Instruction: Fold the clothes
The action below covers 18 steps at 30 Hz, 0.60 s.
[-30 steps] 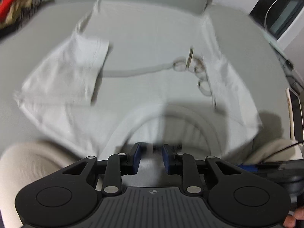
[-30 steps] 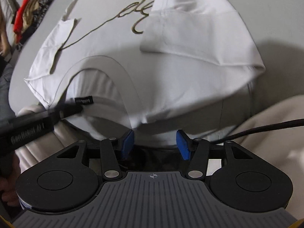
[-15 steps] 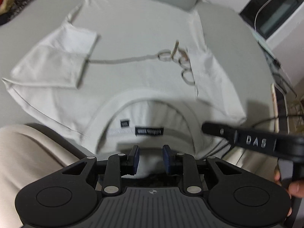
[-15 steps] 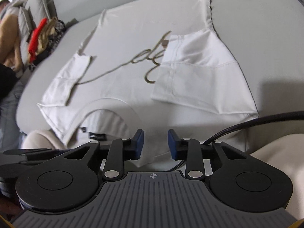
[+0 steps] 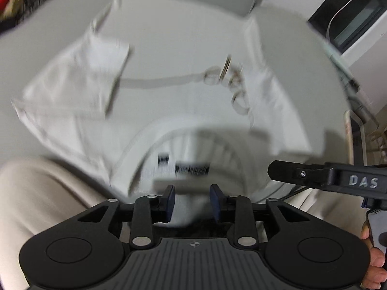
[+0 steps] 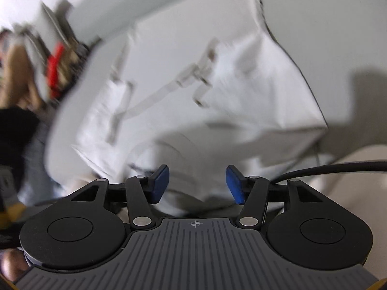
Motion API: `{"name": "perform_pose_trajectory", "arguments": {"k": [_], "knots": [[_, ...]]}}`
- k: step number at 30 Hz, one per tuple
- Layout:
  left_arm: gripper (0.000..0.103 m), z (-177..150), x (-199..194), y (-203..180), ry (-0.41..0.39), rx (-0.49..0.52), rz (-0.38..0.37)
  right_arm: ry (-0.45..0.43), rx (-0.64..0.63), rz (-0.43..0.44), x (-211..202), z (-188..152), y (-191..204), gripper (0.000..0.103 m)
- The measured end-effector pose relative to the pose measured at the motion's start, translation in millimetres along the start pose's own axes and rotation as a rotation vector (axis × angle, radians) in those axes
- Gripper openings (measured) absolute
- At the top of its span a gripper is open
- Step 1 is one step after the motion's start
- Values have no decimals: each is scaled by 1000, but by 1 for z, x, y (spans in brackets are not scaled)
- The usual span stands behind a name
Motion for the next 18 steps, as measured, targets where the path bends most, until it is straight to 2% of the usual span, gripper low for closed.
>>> {"name": "perform_pose_trajectory", "arguments": {"k": [4,6,8,11,14,18], "knots": [[43,27,-40,-6,-128,6,-21,-106,-22,37,-36,24,23,81],[50,44,-60,-9,-188,-1,-30,-152,-27,68,-54,38,35,82],[61,61,-81,-9,-245,-2,-41,-221,-18,89,-76,57,40,82],[63,90,-112,-4,-325,-5,-59,-337,9,106,-111,87,42,83],[61,121,-131,13,-379,-47,-60,-430,69,54,-130,122,25,83],[57,163,-127,43,-396,-107,-36,-429,132,-1,-124,164,-1,74]]}}
Point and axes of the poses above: each gripper's, at about its wrist camera, not at the fingertips, and x roughly the way its jaws point, y to its left, z to its top, the point moved 8 cm from there along x, roughly the way its jaws point, and after that the axes turned 4 degrees about y, right-handed, at the moved point
